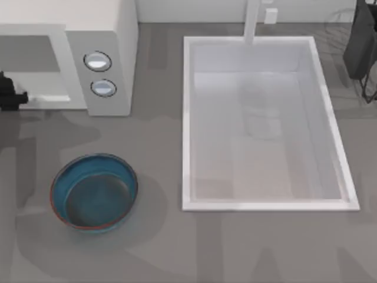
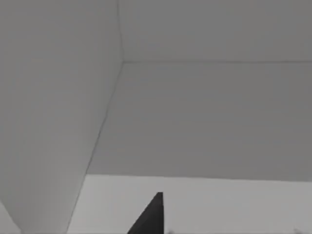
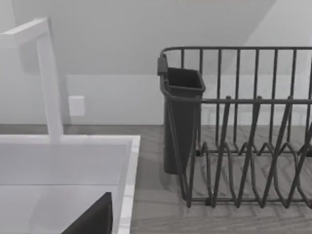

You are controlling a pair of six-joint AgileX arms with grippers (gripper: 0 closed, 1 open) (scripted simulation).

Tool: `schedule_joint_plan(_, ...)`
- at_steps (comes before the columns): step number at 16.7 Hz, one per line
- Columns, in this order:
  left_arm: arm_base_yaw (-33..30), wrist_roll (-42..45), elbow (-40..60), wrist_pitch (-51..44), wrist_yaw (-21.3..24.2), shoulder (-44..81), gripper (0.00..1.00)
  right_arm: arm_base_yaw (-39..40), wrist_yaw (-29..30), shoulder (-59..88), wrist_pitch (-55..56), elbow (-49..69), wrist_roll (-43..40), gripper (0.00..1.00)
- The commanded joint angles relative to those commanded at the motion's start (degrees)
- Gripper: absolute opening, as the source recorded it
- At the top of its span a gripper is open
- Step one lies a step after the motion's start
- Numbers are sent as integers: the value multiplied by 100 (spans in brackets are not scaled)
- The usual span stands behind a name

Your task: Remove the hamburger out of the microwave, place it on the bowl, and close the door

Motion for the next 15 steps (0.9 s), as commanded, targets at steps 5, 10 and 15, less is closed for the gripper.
schedule_joint_plan(5,5,6,64,-1124,-12,-1040,0,0,0,0,0,0,0,100)
schedule_joint_plan(10,2,17,59,-1223,-16,-1135,0,0,0,0,0,0,0,100)
schedule_joint_plan(15,-367,-578,228,-1804,-567,-1128,0,0,0,0,0,0,0,100)
